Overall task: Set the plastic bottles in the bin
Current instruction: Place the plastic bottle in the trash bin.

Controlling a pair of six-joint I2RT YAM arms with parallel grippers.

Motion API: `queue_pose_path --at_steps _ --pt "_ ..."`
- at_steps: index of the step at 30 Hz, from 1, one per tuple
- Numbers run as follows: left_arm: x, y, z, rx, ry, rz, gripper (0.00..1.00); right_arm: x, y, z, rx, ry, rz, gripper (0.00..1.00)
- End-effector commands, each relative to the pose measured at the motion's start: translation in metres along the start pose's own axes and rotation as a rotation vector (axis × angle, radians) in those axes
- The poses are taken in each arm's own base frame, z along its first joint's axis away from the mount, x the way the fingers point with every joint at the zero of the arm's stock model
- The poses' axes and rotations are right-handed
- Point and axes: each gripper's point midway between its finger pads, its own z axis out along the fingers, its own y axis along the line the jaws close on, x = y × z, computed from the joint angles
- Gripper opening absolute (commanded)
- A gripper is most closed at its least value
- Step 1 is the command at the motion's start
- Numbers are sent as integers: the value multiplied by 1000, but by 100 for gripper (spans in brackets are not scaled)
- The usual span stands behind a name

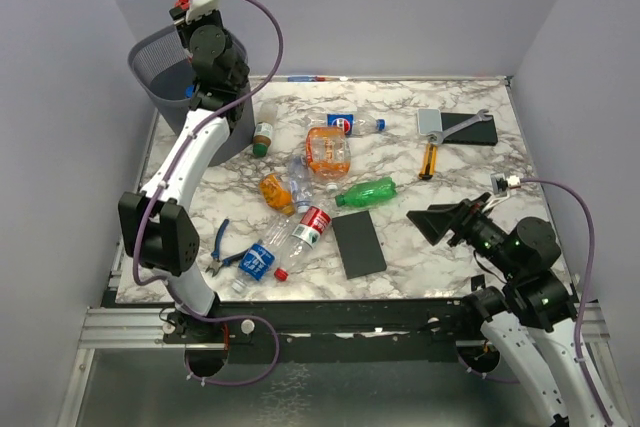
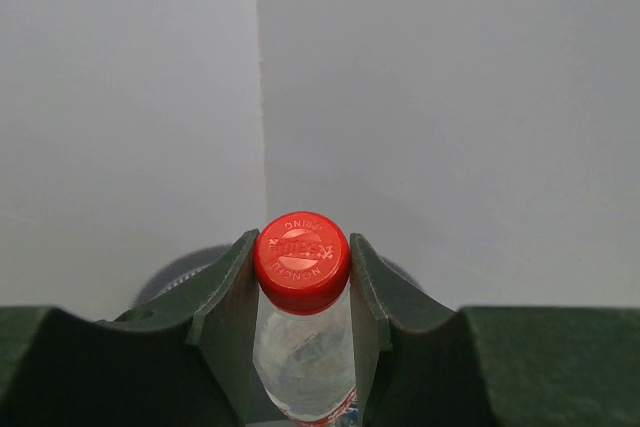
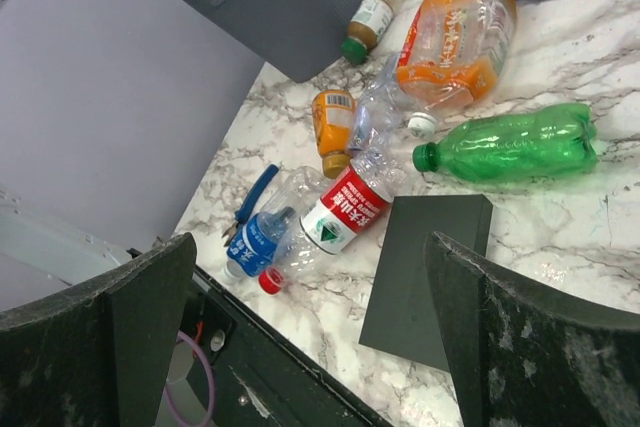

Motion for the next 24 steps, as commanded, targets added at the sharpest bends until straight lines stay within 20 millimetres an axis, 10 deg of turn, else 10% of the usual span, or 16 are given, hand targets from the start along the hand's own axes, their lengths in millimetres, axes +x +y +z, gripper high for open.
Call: queue_pose_path --at_steps 1,12,18,24 --pt "22 -6 22 -9 24 -22 0 8 -10 0 43 13 13 100" --pt "106 -30 44 59 135 -20 0 20 -24 4 87 47 36 100" --pt "119 -37 42 78 166 -38 61 18 -26 6 95 46 28 100" --pt "81 -33 49 58 120 -94 79 18 -26 7 97 45 25 100"
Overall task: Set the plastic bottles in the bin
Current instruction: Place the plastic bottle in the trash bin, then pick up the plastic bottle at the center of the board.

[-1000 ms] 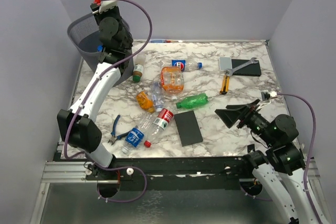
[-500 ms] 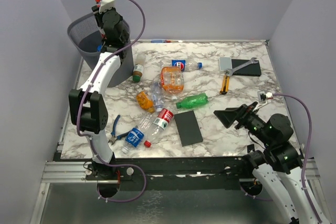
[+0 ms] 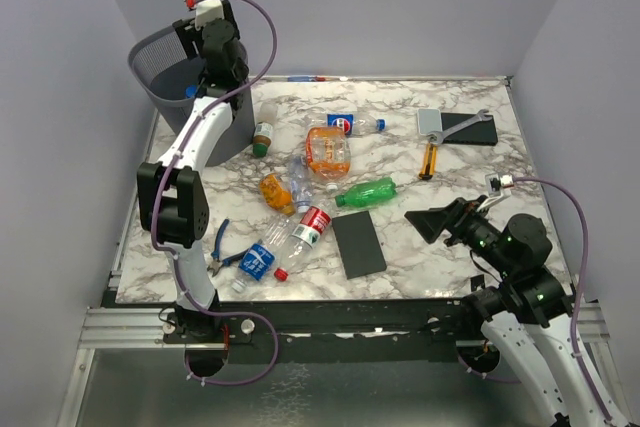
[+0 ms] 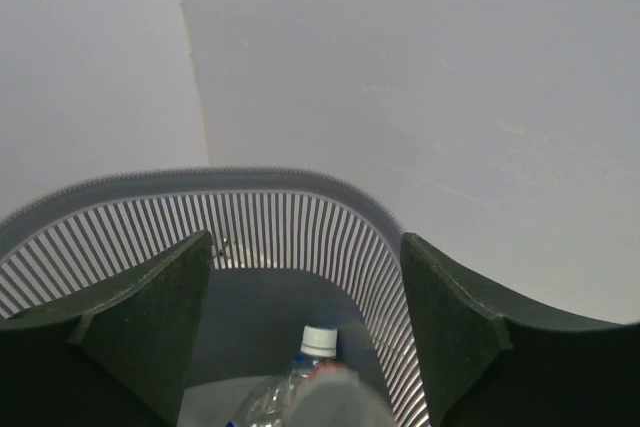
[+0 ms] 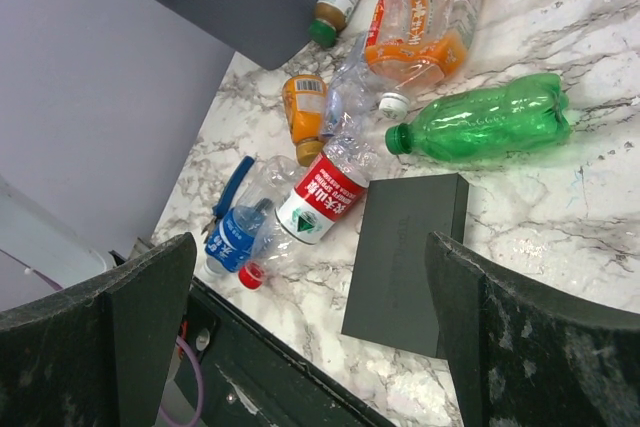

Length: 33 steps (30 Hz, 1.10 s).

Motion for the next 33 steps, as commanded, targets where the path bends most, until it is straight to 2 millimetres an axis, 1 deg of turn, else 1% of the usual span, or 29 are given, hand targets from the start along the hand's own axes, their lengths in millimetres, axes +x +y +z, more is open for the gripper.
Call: queue_pose_path --at_steps 1,4,8,10,12,13,15,17,19,21,23,25,27,30,33 --pt "-54 -1 -1 3 -78 -97 81 1 -4 2 19 2 -3 100" --pt "-83 0 -8 5 -117 -135 83 -2 -2 2 16 0 -8 100" --pt "-111 -1 -24 13 -143 -172 83 -4 0 1 11 -3 -11 100" --pt "-121 -4 -36 18 -144 -181 82 -4 1 0 10 -2 -12 100" --pt "-132 -8 -52 27 -143 -187 82 -5 2 -1 8 -3 -14 100" --pt "-137 -11 -62 33 -141 -188 83 -5 2 -2 10 -4 -18 100" --pt "-152 -20 -87 64 -138 -196 83 -8 2 -3 21 -10 -32 100" --pt "-168 -31 -120 128 -134 -207 83 -14 1 -4 38 -23 -49 100" --pt "-177 -44 -154 216 -121 -216 83 -19 1 -4 54 -33 -66 100" --pt "-179 -53 -189 304 -87 -222 83 -22 -1 -3 68 -31 -76 100" --pt "-170 -61 -221 398 -34 -218 83 -20 -4 1 80 -14 -74 100" --pt "-153 -66 -252 494 36 -218 83 -15 -10 8 103 26 -61 100" --pt "-125 -70 -281 593 120 -185 83 -6 -19 16 143 85 -32 100" --pt "-75 -69 -321 727 262 -138 83 8 -31 24 197 169 -2 99" --pt "-30 -55 -353 806 384 -149 83 15 -38 30 217 193 28 99"
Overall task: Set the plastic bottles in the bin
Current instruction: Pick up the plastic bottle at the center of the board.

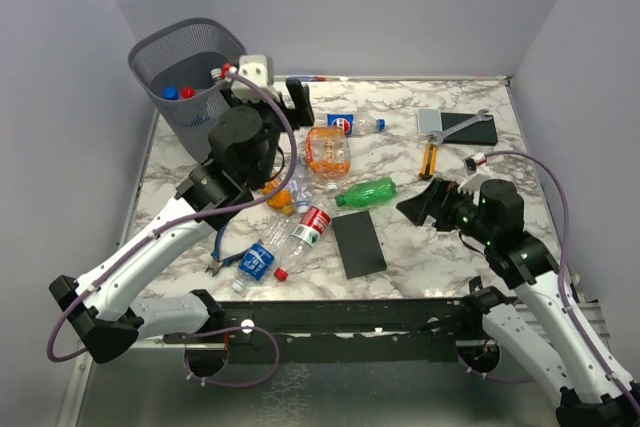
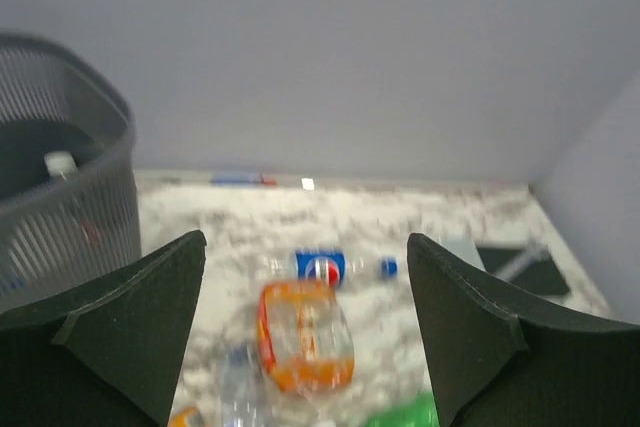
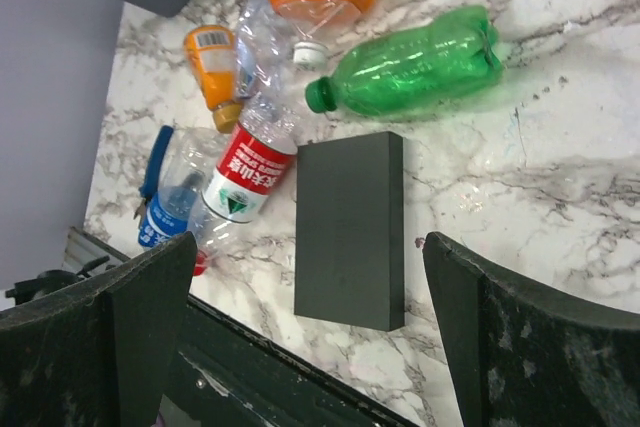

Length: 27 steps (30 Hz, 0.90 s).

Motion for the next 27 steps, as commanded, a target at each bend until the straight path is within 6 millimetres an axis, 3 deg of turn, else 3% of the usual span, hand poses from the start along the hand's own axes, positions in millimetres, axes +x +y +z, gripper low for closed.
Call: queue_pose_path --at_steps 1,6,10,15,18,24,27 --pt "118 -2 -50 145 326 -24 84 9 -9 6 41 40 32 99" --pt "186 18 -94 174 464 -113 87 27 -32 24 110 40 169 99" --pt "206 29 -115 166 468 -242 98 49 -46 40 136 69 287 99" --pt "214 23 -130 260 446 -333 99 63 -57 65 129 74 387 97" --pt "218 23 -137 295 449 -314 99 55 -64 79 169 70 360 95" --pt "220 31 -148 323 429 -296 99 1 -73 91 291 17 83 96" --pt "227 36 -154 320 431 -305 99 0 -75 103 304 116 -33 96"
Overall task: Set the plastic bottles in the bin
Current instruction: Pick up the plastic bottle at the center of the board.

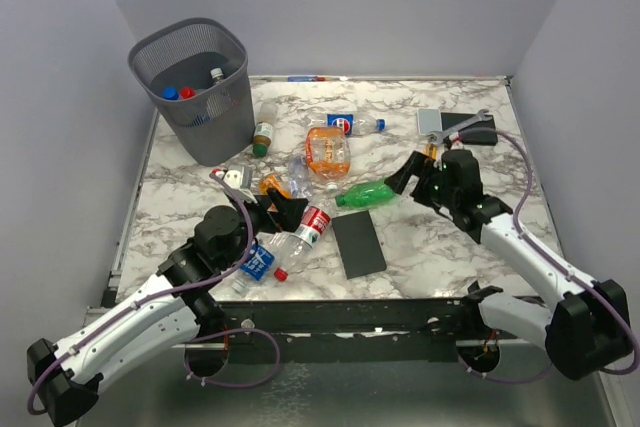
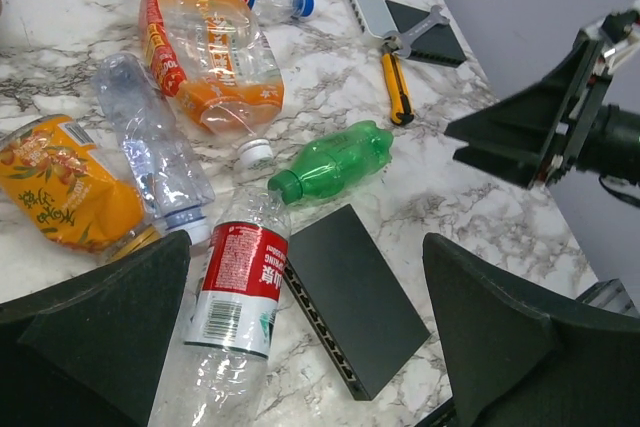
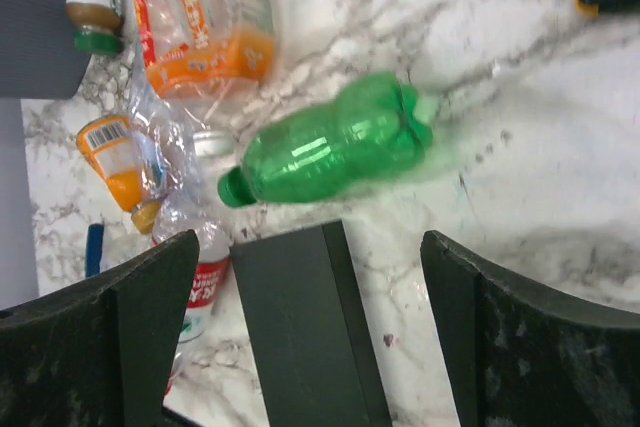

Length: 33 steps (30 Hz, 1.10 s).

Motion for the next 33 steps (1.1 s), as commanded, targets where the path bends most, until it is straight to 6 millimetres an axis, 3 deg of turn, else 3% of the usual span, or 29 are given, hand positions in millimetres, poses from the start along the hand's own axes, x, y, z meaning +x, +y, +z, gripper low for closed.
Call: queue_pose_path --at_steps 1,6,11,21,28,33 --pt "11 0 -7 45 2 -13 99 -16 -1 17 53 51 -252 96" --pt "28 6 -12 46 55 -37 99 -4 11 30 121 156 -555 97" --pt "28 9 -18 22 77 -26 99 20 18 40 190 246 -736 100" --pt "11 17 -29 -35 96 125 99 20 -5 56 355 283 -848 100" --pt "14 22 -29 -54 110 144 99 8 -1 80 425 267 -871 100" --pt "9 21 -33 -49 83 135 99 17 -2 94 417 294 -855 95"
